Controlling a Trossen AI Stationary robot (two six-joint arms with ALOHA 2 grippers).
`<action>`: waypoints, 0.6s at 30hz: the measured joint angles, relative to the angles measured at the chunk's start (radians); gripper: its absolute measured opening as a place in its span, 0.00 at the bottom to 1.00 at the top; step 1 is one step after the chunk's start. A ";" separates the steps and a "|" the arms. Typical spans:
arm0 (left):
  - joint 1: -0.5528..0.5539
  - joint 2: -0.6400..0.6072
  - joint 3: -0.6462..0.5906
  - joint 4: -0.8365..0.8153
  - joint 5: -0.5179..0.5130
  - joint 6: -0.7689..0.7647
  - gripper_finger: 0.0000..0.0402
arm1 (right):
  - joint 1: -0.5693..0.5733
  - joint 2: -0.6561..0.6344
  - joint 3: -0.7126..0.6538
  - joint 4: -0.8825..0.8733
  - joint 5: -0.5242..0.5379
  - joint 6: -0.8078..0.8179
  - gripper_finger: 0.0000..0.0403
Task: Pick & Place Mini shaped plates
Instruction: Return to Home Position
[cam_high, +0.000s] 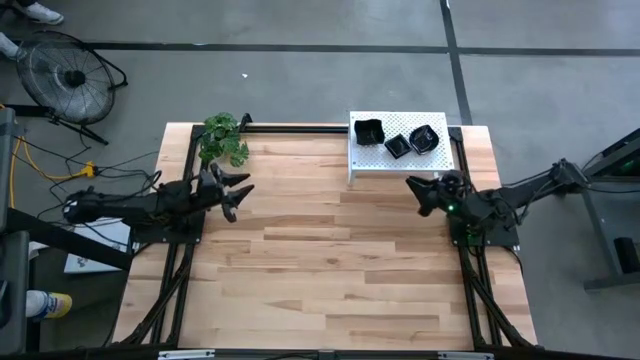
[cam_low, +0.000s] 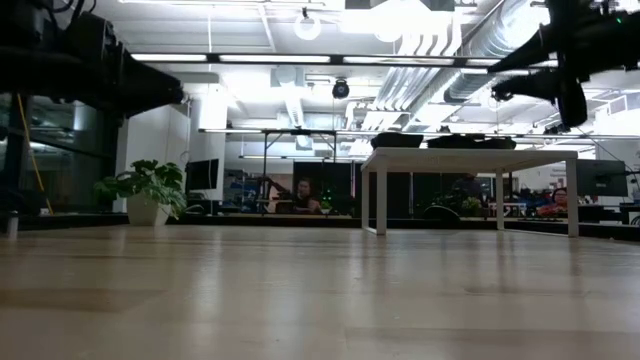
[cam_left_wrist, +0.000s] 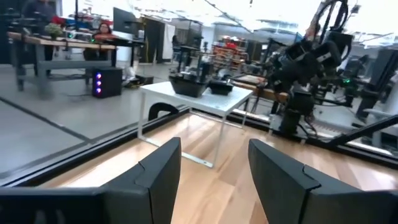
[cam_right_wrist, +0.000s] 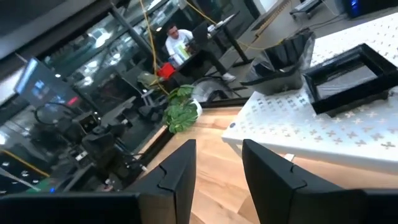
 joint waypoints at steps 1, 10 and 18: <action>-0.013 0.000 -0.001 -0.003 -0.019 0.000 0.46 | -0.009 -0.031 -0.018 0.001 -0.014 -0.003 0.31; -0.042 0.000 -0.003 -0.055 -0.097 0.003 0.46 | -0.136 -0.313 -0.136 -0.012 -0.229 -0.123 0.30; -0.042 0.000 -0.005 -0.072 -0.095 0.010 0.46 | -0.300 -0.428 -0.137 -0.262 -0.471 -0.134 0.25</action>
